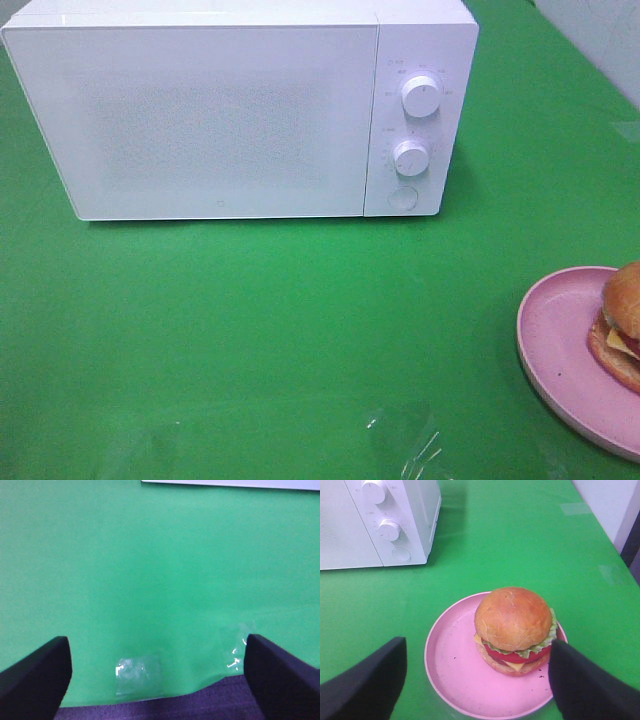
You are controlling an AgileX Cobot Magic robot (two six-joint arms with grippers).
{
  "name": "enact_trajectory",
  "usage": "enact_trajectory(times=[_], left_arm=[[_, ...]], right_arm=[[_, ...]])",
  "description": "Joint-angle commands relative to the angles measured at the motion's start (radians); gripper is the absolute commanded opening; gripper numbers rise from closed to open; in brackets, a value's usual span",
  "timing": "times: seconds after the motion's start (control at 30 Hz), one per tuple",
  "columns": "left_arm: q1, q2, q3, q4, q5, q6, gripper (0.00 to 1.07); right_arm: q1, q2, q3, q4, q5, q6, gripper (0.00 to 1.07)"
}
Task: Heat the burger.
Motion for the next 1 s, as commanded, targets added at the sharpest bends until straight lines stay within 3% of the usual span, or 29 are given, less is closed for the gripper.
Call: enact_trajectory(times=[0.03, 0.3, 0.43, 1.0], left_arm=[[0.003, -0.09, 0.003, -0.005, -0.012, 0.0, 0.86], [0.01, -0.231, 0.003, -0.005, -0.012, 0.0, 0.86], [0.082, -0.324, 0.003, -0.004, -0.012, 0.0, 0.86], [0.093, -0.324, 0.003, -0.005, -0.013, 0.0, 0.86]], right_arm=[[-0.006, -0.026, 0.002, 0.004, -0.01, -0.005, 0.75], [-0.006, -0.026, 0.002, 0.004, -0.01, -0.005, 0.75], [-0.006, -0.026, 0.002, 0.004, -0.01, -0.005, 0.75], [-0.006, -0.025, 0.002, 0.004, -0.01, -0.004, 0.75]])
